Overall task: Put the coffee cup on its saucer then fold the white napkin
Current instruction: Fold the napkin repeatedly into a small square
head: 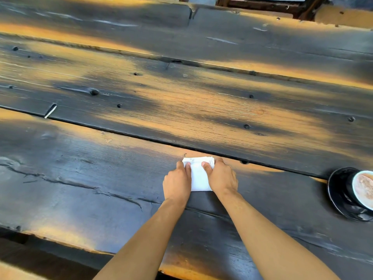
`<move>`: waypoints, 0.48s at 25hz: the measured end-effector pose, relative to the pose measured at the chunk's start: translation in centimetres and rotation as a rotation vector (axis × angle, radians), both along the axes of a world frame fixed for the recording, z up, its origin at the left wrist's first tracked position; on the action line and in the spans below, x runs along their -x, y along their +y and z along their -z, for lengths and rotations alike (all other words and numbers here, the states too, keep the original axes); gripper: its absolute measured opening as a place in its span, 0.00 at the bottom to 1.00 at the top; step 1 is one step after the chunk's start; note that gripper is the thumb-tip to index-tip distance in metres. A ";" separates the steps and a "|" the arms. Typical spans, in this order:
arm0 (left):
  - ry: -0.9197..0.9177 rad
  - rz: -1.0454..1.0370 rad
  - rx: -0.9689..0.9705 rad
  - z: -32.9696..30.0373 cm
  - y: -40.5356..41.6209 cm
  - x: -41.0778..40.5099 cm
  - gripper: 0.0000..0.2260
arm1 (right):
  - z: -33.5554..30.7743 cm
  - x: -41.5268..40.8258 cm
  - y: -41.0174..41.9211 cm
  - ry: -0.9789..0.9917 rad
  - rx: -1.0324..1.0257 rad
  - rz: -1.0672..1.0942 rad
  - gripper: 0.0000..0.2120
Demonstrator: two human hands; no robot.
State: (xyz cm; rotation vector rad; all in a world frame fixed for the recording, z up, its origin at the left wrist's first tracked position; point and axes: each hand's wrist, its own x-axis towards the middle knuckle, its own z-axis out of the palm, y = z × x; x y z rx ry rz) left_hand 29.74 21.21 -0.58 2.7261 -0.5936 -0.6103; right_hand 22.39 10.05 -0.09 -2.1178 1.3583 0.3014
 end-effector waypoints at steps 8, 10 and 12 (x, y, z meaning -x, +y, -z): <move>0.089 -0.107 -0.044 0.0 0.2 -1.0 0.24 | -0.7 0.2 -0.5 -0.028 -0.077 0.169 0.27; 0.057 -0.102 -0.018 0.0 1.0 -0.6 0.25 | -1.5 0.8 -0.7 -0.061 0.005 0.180 0.23; -0.008 -0.062 0.032 0.2 2.1 0.1 0.23 | -1.9 1.5 -0.5 -0.120 0.029 0.185 0.18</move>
